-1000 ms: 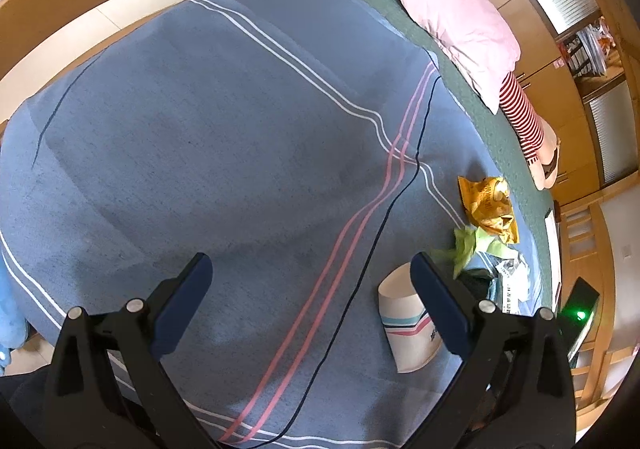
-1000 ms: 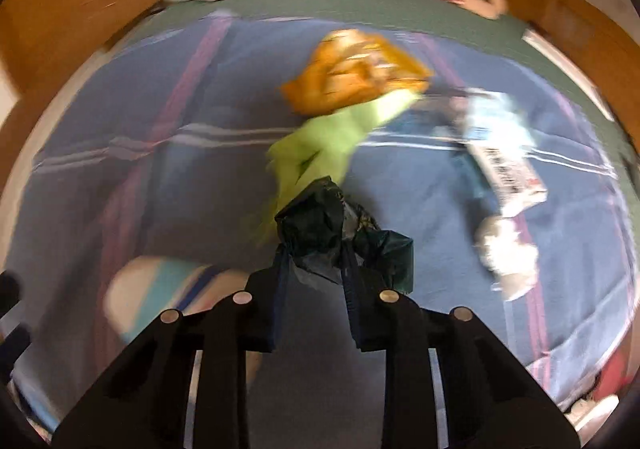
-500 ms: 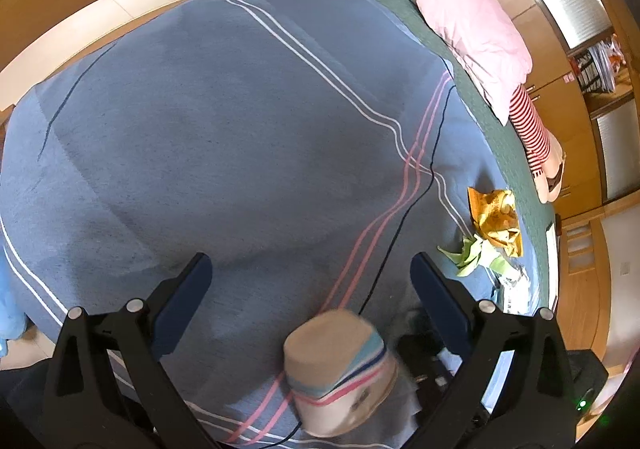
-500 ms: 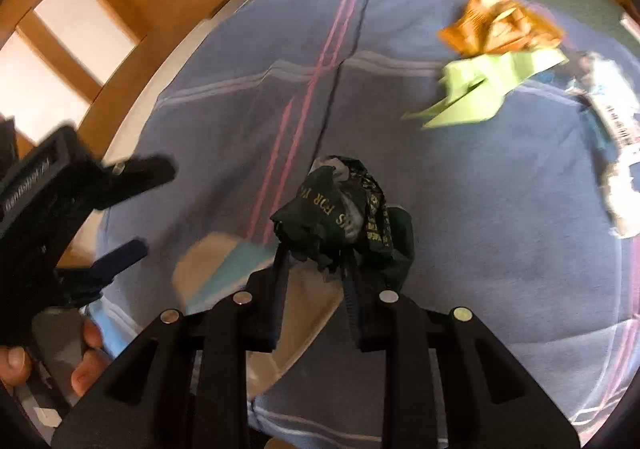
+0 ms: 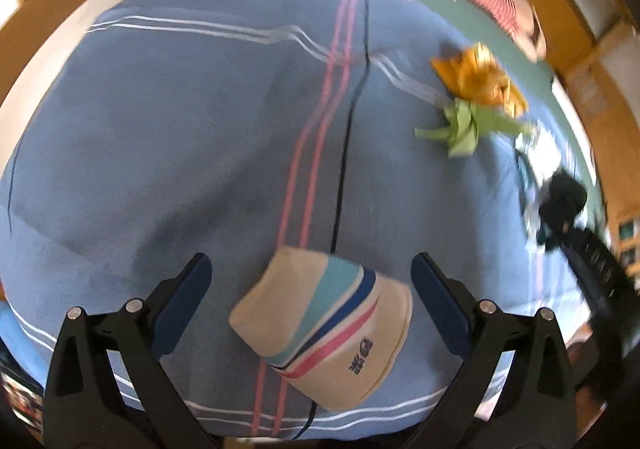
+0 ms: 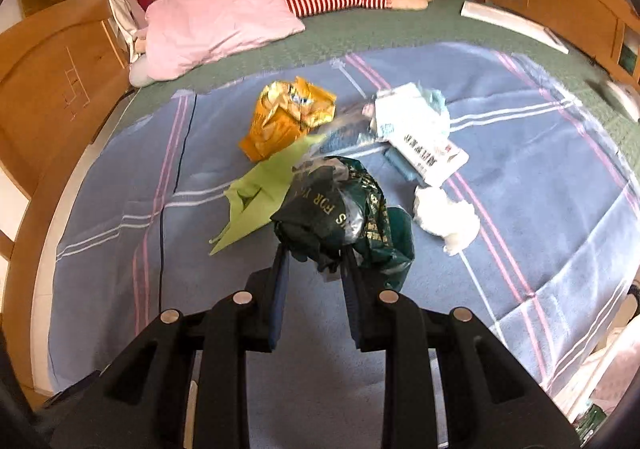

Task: Collect trash
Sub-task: 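Lift the paper cup with the left tool while the right tool holds the green bag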

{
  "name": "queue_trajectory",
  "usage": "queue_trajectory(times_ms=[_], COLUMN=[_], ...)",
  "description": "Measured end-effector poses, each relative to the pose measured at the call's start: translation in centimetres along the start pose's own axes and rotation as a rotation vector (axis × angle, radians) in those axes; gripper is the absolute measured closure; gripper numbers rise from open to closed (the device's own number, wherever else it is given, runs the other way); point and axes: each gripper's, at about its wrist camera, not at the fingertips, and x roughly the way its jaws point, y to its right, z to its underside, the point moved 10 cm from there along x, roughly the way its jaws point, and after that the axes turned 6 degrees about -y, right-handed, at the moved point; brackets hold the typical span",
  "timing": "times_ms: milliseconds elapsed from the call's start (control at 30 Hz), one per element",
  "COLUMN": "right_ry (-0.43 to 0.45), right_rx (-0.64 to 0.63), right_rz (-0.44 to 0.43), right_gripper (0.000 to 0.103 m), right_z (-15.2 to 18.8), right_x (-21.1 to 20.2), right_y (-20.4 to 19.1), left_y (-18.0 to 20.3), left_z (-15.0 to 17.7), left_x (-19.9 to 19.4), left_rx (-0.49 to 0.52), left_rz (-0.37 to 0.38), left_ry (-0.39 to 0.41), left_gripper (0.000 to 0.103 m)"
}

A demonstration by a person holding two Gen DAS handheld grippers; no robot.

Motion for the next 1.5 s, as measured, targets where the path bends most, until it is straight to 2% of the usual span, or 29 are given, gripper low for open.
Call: queue_trajectory(times_ms=[133,267,400,600,867,1067,1200,1367,1500], right_ry=[-0.027,-0.042,-0.050,-0.062,-0.077,-0.081,-0.079,-0.074,-0.079], right_rx=[-0.008,-0.011,-0.016,-0.017,-0.020,-0.016,-0.015,-0.011,-0.017], right_rz=[-0.019,-0.033,-0.039,-0.040,-0.039,-0.039,-0.039,-0.043,-0.043], right_gripper=[0.076,0.076,0.076,0.076,0.076,0.076,0.076,0.076,0.076], right_z=[-0.3,0.1,0.0,0.1,0.3,0.4,0.3,0.2,0.3], right_x=[0.6,0.4,0.9,1.2,1.4,1.5,1.5,1.5,1.6], right_y=[0.0,0.2,0.0,0.0,0.0,0.1,0.1,0.2,0.0], left_y=[0.0,0.3,0.6,1.9,2.9,2.9,2.4,2.3,2.4], left_z=[0.8,2.1,2.5,2.8,3.3,3.2,2.6,1.3,0.6], left_x=[0.6,1.9,1.9,1.6,2.8,2.3,1.5,-1.4,-1.8], left_rx=[0.040,0.068,0.107,0.171,0.281,0.315,0.293,0.243,0.225], left_rz=[-0.022,-0.010,-0.019,0.010,-0.084,-0.100,-0.096,-0.043,-0.030], left_ry=[-0.020,-0.073,-0.075,-0.081,-0.082,-0.039,0.004,0.120,0.146], left_gripper=[0.004,0.004,0.004,0.004,0.003,0.005,0.006,0.006,0.006])
